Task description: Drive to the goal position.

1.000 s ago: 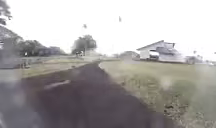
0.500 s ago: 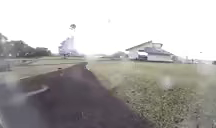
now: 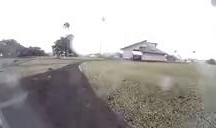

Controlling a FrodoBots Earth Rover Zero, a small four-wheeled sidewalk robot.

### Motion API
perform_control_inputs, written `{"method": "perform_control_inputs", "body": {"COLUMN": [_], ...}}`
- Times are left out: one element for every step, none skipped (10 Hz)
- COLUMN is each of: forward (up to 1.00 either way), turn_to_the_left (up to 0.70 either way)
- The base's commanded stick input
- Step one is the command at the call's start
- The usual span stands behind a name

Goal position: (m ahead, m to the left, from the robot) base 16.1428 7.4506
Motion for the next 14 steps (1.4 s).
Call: {"method": "perform_control_inputs", "body": {"forward": [1.0, 1.0, 1.0, 1.0, 1.0, 1.0, 1.0, 1.0, 1.0, 1.0, 1.0, 1.0, 1.0, 0.77], "turn_to_the_left": [0.4, 0.4, 0.4, 0.4, 0.4, 0.4, 0.4, 0.4, 0.4, 0.4, 0.4, 0.4, 0.4, 0.54]}}
